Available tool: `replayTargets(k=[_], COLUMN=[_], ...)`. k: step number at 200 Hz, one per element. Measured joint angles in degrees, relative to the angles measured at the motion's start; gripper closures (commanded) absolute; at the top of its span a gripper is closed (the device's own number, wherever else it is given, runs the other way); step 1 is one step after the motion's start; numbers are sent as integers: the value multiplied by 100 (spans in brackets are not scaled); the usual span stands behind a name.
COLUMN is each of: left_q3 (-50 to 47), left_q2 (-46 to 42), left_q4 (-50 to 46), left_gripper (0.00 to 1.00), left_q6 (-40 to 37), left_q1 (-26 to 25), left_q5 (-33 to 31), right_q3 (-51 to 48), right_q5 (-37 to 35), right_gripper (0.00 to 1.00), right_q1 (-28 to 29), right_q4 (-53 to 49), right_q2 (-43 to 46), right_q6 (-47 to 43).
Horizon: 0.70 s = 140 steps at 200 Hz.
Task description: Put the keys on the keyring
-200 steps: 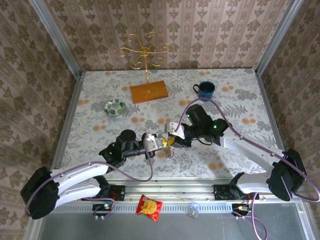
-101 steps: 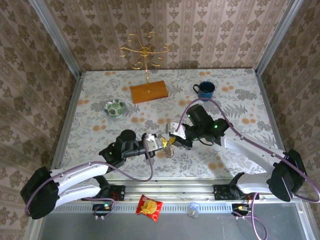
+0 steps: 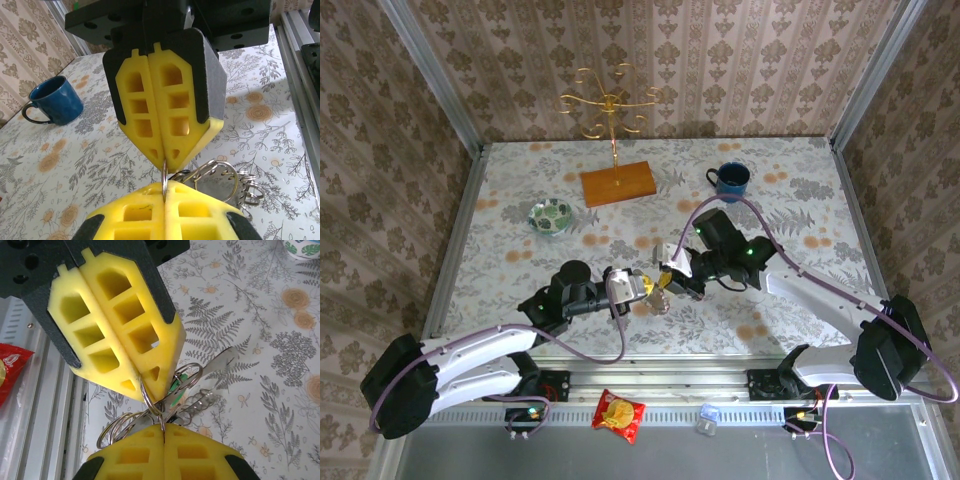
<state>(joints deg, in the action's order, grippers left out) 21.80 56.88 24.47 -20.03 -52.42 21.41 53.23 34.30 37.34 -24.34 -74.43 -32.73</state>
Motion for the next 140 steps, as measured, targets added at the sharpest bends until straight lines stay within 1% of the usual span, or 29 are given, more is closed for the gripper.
replayTargets(k=[6,19,51,76,122,132,140], left_q3=[-17,-57,-184,-232,-234,-234,-236], left_q2=[0,-2,-7,-7,-7,-7,-7], left_q4=[24,101,393,544,662,664,667], left_gripper=[100,100,100,100,100,100,100], left_q6=[11,52,210,291,398,402,411], left_q1=[0,0,0,0,7,15,37], left_q5=[4,50,116,155,195,192,195], right_q3=[-55,-175,-361,-376,-380,-380,-380], right_q5=[48,90,234,313,422,459,501], right_gripper=[81,76,75,75,79,84,91], right_q1=[-11,-24,-46,-46,-46,-46,-46], right_q4=[68,214,535,743,820,835,846], right_q2=[13,74,306,328,260,234,212], right_q6=[9,46,107,131,146,146,138])
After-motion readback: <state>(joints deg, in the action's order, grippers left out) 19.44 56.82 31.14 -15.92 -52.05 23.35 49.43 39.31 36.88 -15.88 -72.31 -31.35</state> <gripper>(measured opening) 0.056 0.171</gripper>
